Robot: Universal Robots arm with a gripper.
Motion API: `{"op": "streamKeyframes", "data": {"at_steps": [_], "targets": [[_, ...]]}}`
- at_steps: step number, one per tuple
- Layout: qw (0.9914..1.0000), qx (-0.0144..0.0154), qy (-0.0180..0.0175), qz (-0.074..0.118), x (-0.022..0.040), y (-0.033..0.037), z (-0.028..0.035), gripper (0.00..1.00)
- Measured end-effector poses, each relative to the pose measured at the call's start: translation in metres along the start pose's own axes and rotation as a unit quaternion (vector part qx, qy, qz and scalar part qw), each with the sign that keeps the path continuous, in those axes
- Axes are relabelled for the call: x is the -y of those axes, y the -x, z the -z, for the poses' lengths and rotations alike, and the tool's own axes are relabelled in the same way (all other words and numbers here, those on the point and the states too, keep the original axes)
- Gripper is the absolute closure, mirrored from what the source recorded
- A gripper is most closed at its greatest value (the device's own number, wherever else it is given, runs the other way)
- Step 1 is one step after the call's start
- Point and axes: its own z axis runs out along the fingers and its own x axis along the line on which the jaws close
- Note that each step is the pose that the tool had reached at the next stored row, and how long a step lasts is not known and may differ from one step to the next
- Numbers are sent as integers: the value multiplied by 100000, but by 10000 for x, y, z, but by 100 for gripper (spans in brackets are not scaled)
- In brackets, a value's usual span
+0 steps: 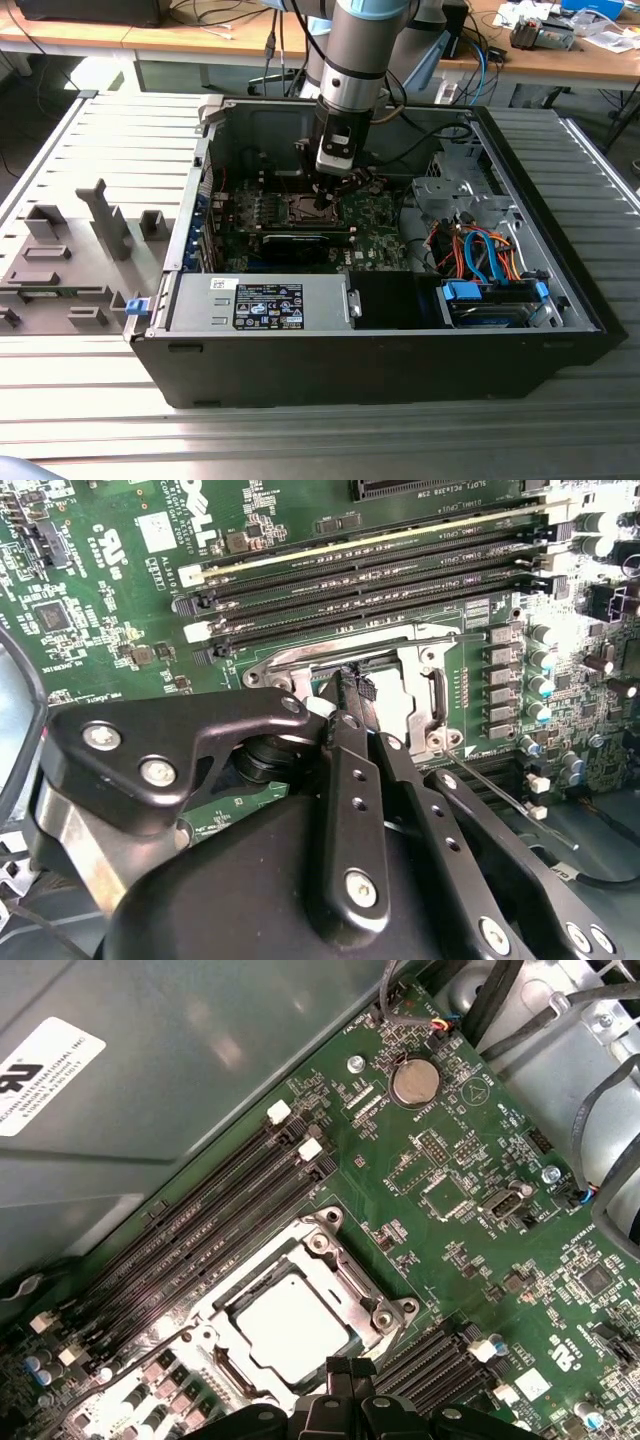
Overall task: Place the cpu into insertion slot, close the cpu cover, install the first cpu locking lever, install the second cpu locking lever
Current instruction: 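Install the first cpu locking lever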
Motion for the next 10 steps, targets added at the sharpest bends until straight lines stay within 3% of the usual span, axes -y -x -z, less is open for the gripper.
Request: {"op": "streamKeyframes", "data": {"at_steps": [10], "targets": [[99987, 189, -70, 1588, 0, 0, 0, 89]]}}
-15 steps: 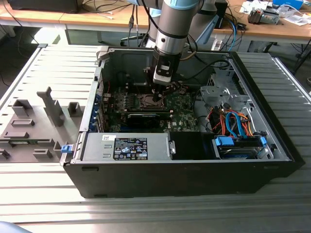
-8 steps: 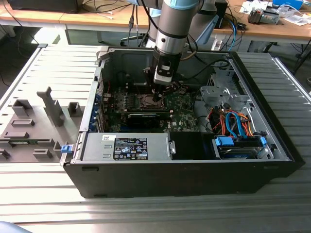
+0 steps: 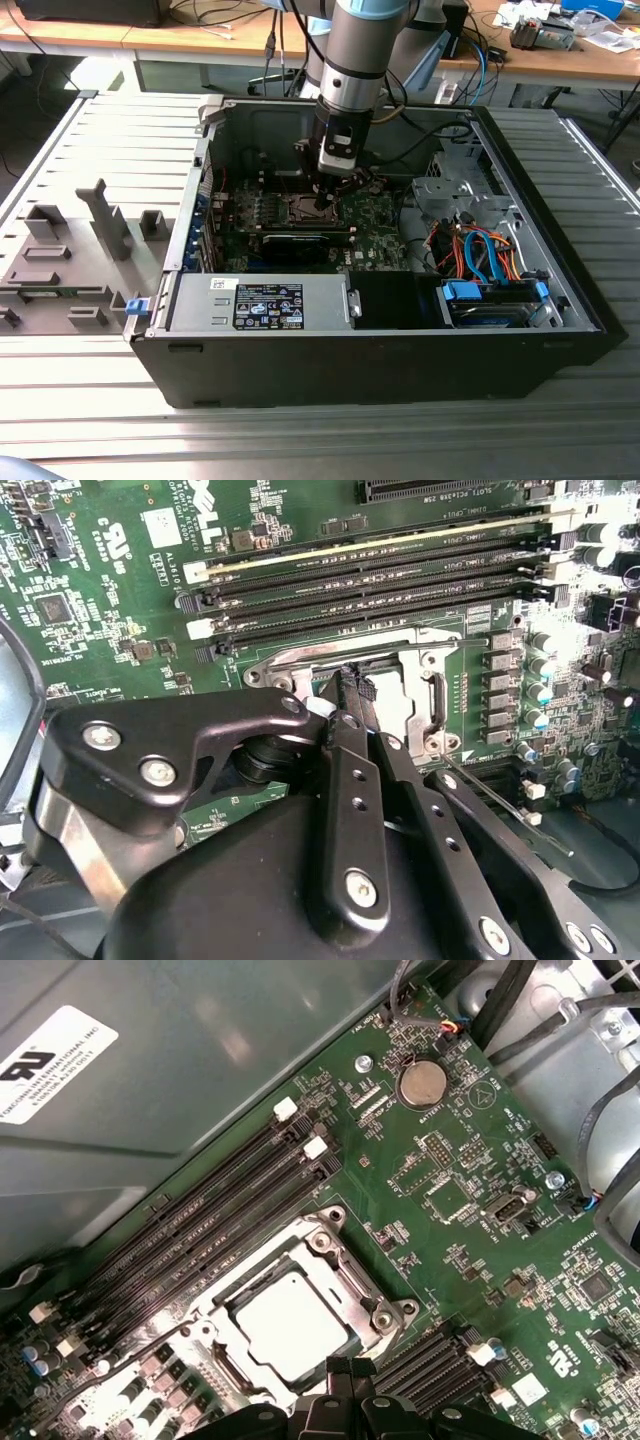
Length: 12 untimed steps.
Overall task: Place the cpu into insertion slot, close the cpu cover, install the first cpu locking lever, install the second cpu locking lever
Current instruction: 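Install the first cpu locking lever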
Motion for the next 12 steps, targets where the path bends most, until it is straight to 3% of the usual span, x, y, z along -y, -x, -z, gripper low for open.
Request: {"op": "streamKeyframes", "data": {"at_steps": [12], "targets": [[99980, 237, -88, 1990, 0, 0, 0, 89]]}}
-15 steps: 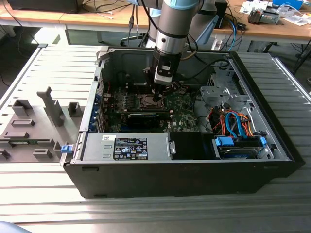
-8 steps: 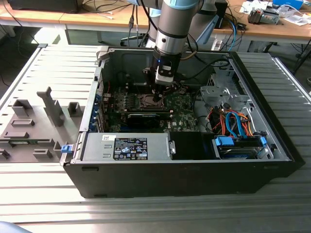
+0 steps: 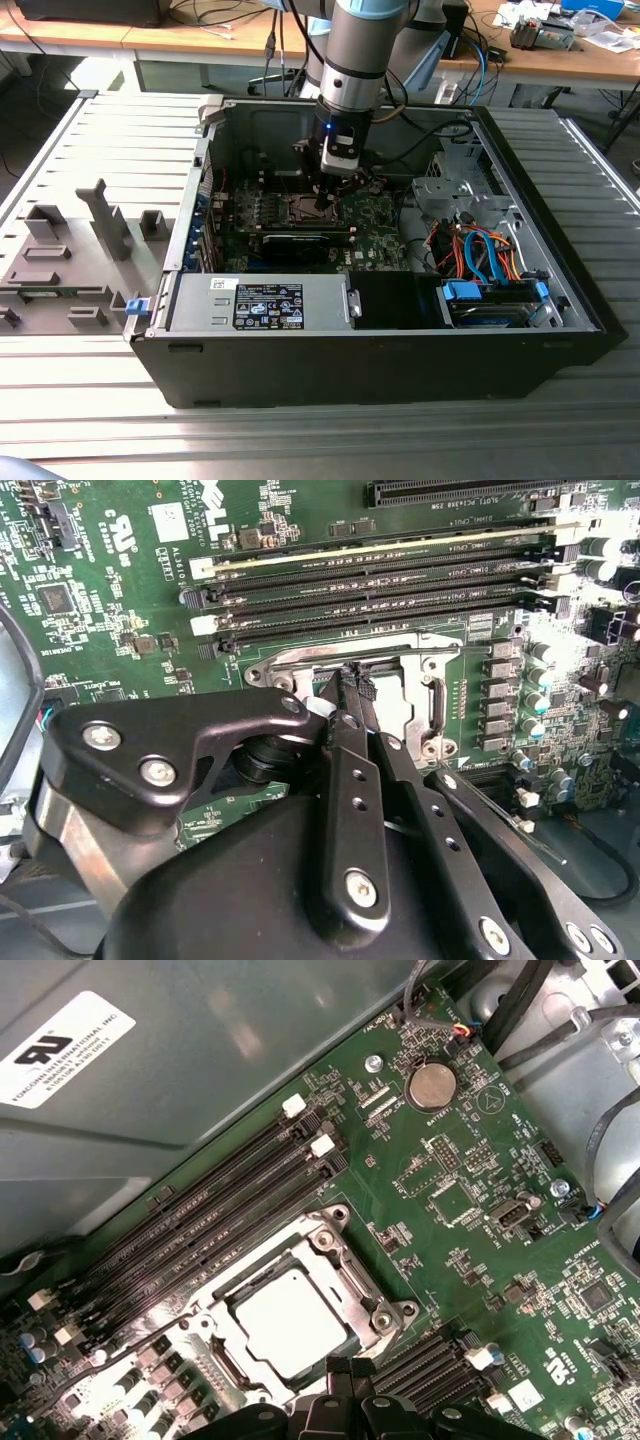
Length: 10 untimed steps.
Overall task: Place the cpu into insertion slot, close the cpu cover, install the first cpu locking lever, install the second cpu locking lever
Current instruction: 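Install the first cpu locking lever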
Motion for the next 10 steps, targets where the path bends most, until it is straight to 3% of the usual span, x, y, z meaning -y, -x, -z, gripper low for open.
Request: {"op": "streamKeyframes", "data": {"at_steps": [10], "targets": [[99992, 146, -54, 1234, 0, 0, 0, 89]]}}
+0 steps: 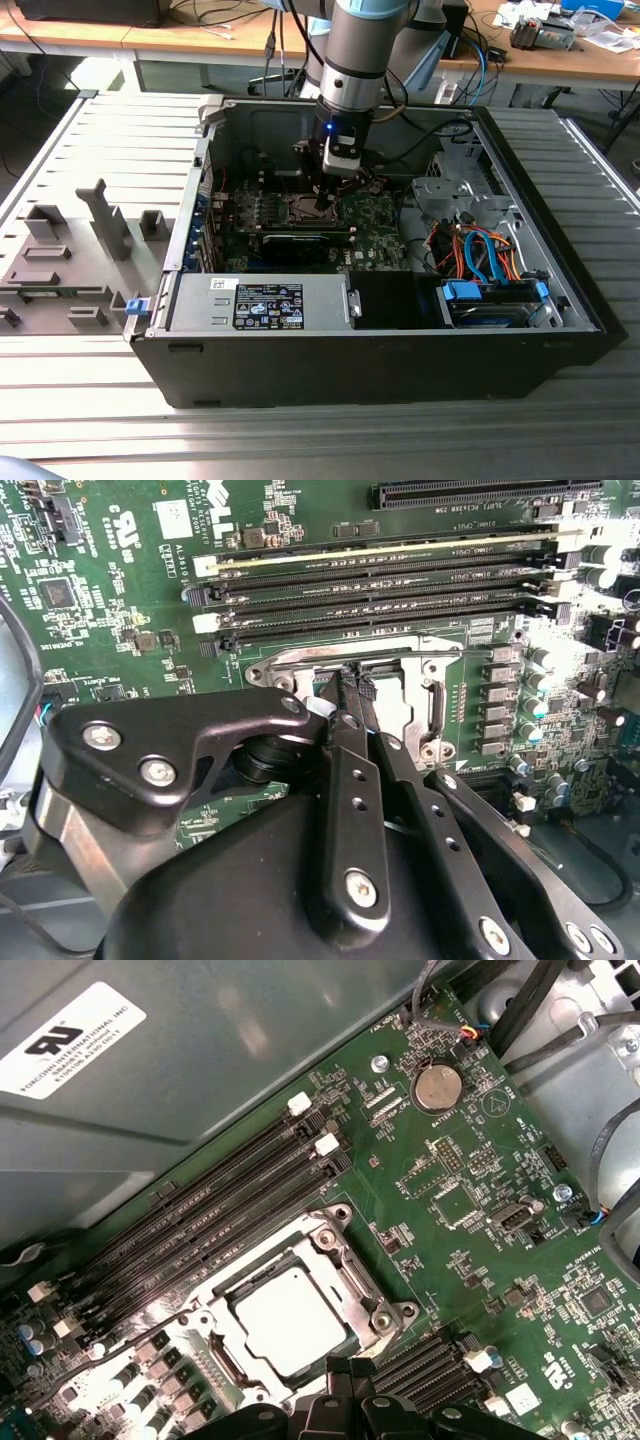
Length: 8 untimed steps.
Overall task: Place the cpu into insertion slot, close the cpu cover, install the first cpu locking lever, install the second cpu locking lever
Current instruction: 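Install the first cpu locking lever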
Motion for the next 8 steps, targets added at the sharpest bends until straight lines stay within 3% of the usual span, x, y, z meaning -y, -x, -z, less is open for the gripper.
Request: {"op": "streamKeyframes", "data": {"at_steps": [8], "targets": [[99992, 155, -59, 1293, 0, 0, 0, 89]]}}
